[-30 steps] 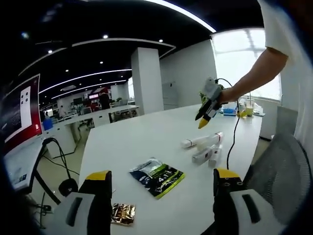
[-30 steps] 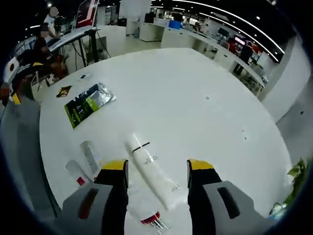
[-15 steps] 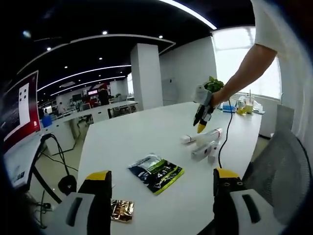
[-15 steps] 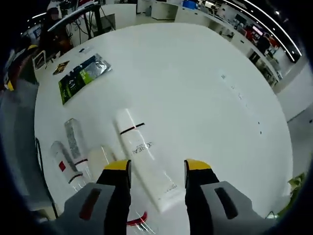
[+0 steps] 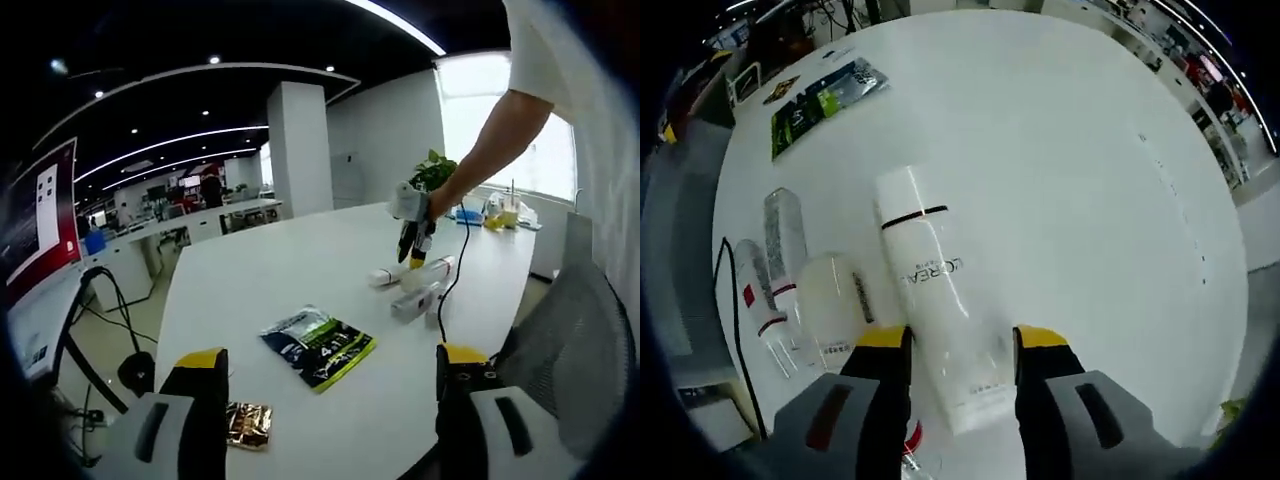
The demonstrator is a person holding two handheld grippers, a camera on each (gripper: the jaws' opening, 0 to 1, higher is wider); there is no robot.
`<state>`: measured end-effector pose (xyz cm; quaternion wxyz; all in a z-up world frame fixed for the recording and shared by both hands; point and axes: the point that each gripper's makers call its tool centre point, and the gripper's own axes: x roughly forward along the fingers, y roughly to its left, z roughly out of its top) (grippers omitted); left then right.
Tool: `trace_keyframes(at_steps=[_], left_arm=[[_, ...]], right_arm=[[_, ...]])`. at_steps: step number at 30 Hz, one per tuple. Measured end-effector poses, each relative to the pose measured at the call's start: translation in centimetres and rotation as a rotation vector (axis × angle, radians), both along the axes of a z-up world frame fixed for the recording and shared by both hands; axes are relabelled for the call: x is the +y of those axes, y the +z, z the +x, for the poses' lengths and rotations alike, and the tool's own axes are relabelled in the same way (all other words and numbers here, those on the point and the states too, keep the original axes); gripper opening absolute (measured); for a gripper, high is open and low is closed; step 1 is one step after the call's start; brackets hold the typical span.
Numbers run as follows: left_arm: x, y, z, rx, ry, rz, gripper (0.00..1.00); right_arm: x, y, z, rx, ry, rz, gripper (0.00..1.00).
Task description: Arrange the skincare products in the storage area until every visible bottle or jar stands upright without overlapping.
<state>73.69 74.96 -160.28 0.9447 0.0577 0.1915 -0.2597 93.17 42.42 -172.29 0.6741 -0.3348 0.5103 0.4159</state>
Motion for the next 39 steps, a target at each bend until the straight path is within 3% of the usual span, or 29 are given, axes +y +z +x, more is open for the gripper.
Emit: trace_keyframes(at_steps=[4, 11, 21, 23, 31, 39], left_arm=[[-0.2, -0.2, -0.1, 0.008, -0.010, 0.009, 0.88], [-0.4, -0.5, -0.2, 0.023, -0.020, 0.014, 0.88], [-0.7, -1.2, -0.5, 0.055, -0.040, 0.025, 0.87], [-0.6, -1.3, -0.5, 0.061, -0.037, 0.025, 0.86], [-0.5, -1.5, -0.5, 0.066, -0.035, 0.031, 0.86], [-0.4, -1.4, -0.4, 0.054, -0.032, 0.040, 0.86]], right_arm=[[0.2, -0.2, -0.2, 0.038, 0.009, 0.006, 0.35], [0.1, -0.2, -0.1, 0.038, 0.075, -0.004, 0.34], [0.2, -0.2, 0.0, 0.031, 0.058, 0.002, 0.33], [0.4, -0.2, -0.1, 0.022, 0.104, 0.011, 0.31], [0.7, -0.3, 0.0, 0.045, 0.156, -0.049, 0.27], [0.6, -0.1, -0.2, 0.047, 0.140, -0.081, 0.24]])
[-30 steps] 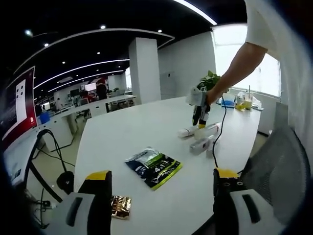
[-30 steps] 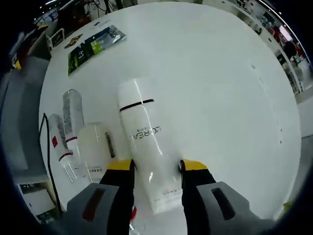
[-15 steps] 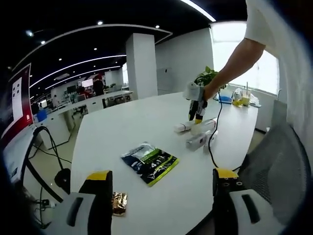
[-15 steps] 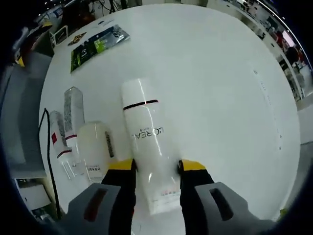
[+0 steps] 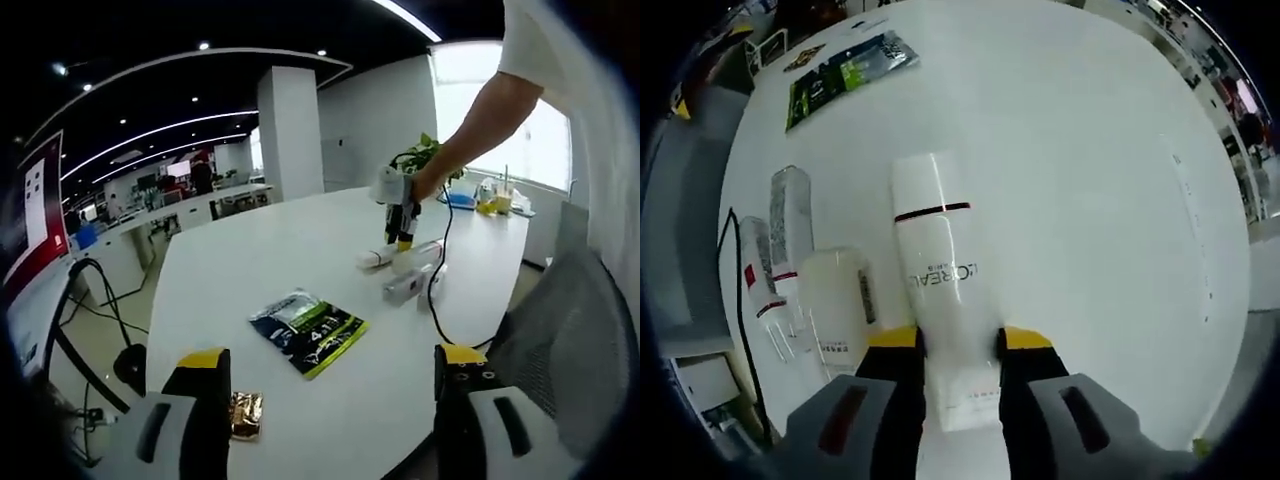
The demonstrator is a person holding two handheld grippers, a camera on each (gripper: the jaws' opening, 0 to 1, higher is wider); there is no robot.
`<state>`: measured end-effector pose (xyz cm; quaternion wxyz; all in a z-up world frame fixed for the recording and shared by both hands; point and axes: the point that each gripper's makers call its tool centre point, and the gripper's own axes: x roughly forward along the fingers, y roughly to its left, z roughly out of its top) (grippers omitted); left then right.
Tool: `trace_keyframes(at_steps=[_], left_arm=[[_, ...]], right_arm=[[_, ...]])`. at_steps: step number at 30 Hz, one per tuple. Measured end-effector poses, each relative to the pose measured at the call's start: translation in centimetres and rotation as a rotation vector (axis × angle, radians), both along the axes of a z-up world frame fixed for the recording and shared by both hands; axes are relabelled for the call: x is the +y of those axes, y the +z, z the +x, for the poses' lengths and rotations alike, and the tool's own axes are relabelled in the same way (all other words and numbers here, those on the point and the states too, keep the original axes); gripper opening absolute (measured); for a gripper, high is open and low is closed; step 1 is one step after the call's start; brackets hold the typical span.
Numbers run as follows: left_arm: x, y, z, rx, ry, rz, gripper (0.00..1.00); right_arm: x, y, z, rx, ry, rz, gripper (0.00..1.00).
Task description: Arrange the skincare products in the storage area until every visible bottle or jar stands upright without overlapping.
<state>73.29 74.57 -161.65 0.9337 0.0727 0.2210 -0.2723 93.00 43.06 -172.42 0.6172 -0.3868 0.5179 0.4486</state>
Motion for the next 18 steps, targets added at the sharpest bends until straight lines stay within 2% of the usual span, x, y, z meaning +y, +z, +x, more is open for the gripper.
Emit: trace_keyframes(at_steps=[8, 18], left_arm=[[0.1, 0.3, 0.1, -0.012, 0.006, -0.005, 0.86], [-0.2, 0.3, -0.1, -0.018, -0.011, -0.003, 0.86]], right_arm=[[0.3, 0.3, 0.0, -0.063, 0.075, -0.062, 0.22], [-0.2, 1.2, 1.0, -0.104, 0.037, -0.077, 0.21]])
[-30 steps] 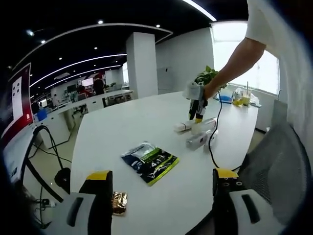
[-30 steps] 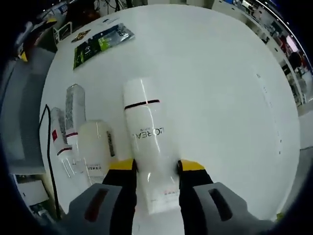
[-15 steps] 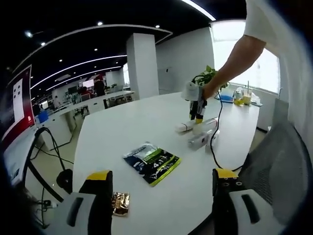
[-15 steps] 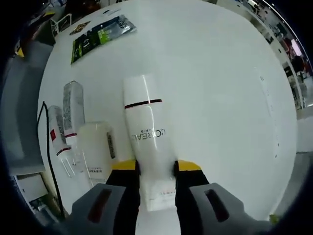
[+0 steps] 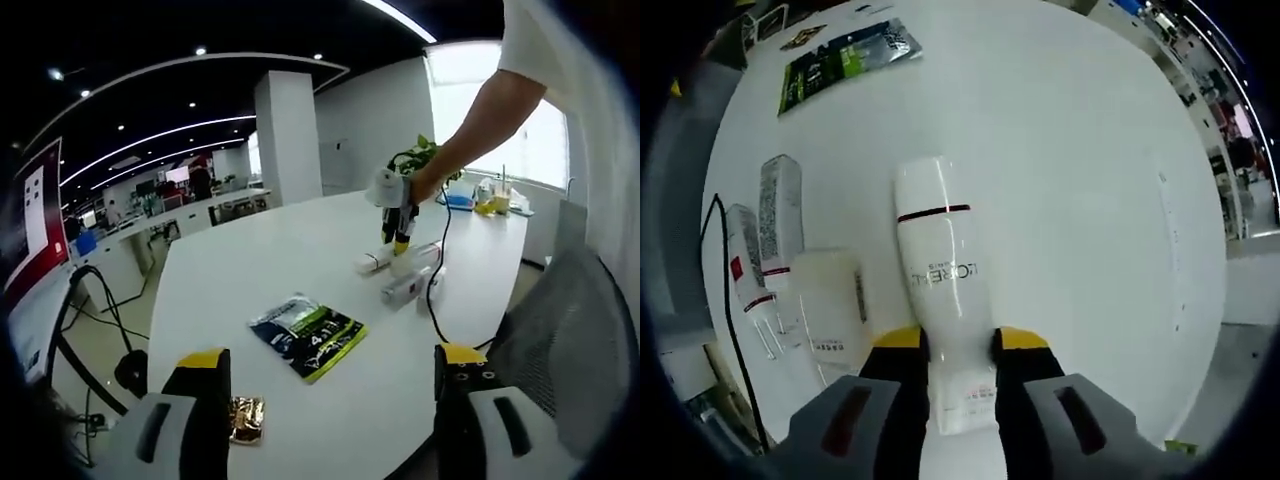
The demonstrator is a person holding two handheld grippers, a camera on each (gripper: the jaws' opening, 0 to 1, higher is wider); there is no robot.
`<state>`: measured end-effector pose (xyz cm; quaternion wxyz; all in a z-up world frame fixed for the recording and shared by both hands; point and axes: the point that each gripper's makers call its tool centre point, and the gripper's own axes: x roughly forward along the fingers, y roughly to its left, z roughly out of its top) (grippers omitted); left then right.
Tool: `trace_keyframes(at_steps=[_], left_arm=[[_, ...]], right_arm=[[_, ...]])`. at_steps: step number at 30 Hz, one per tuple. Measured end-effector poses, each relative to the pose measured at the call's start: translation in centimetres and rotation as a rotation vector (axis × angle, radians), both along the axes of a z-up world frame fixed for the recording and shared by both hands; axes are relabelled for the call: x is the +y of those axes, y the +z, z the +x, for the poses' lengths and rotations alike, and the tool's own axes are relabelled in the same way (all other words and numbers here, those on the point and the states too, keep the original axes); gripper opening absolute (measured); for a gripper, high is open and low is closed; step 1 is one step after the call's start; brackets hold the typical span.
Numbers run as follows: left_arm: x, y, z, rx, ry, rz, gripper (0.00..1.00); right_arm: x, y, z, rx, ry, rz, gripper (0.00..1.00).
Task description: Arrange the skincare products in the storage area until every visible bottle or jar stands upright without overlapping.
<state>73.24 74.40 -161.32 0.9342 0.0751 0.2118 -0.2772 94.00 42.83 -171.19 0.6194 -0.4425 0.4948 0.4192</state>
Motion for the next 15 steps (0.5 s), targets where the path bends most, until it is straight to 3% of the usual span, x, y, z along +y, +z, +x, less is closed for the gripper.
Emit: trace_keyframes(at_steps=[8, 15], left_arm=[[0.0, 0.2, 0.0, -0.010, -0.003, -0.002, 0.86], [0.1, 0.3, 0.1, -0.019, -0.001, -0.004, 0.86]], right_arm=[[-0.2, 1.4, 0.4, -0.040, -0.008, 0.005, 0.21], [1.0, 3.3, 0.3, -0.099, 0.023, 0.025, 0.21]])
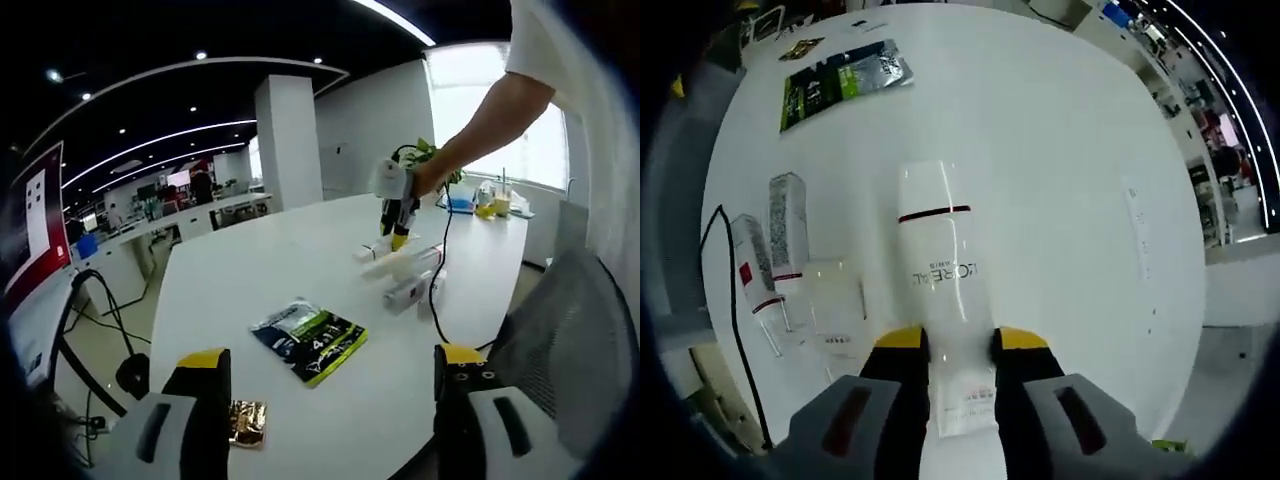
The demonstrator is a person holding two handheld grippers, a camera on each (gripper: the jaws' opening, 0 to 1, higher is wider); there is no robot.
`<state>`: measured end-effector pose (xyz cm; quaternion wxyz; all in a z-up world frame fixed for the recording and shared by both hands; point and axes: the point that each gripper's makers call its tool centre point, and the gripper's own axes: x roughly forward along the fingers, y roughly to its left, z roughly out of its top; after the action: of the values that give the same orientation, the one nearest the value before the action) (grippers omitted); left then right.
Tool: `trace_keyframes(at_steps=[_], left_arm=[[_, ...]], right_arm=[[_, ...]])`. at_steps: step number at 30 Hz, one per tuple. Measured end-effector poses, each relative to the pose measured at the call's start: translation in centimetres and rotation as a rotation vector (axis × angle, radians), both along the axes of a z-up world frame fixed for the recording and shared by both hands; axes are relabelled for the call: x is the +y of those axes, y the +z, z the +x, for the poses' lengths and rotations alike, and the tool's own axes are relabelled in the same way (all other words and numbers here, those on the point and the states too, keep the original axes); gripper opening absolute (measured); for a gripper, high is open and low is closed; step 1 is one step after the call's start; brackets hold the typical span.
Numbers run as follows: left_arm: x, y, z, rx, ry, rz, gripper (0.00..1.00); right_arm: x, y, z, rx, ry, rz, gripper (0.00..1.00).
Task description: Arrange the skincare products in the storage area until every visible bottle or jar stands upright without overlapping.
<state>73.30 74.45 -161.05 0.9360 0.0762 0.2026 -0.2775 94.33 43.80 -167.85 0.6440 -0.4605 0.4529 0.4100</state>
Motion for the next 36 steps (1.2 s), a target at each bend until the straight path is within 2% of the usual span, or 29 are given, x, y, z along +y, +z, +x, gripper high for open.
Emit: trace_keyframes(at_steps=[11, 18, 24, 36], left_arm=[[-0.2, 0.2, -0.1, -0.007, -0.007, 0.006, 0.86], [-0.4, 0.1, -0.2, -0.006, -0.016, 0.012, 0.86], [-0.4, 0.1, -0.3, -0.005, -0.019, 0.018, 0.85], [-0.4, 0.2, -0.3, -0.016, -0.018, 0.018, 0.85]], right_arm=[[1.5, 2.7, 0.0, -0.081, 0.048, 0.024, 0.20], [2.8, 5.3, -0.1, -0.155, 0.090, 0.048, 0.20], [4.7, 7.4, -1.4, -0.203, 0.133, 0.073, 0.20], [8.5, 9.6, -4.3, -0.269, 0.240, 0.100, 0.20]])
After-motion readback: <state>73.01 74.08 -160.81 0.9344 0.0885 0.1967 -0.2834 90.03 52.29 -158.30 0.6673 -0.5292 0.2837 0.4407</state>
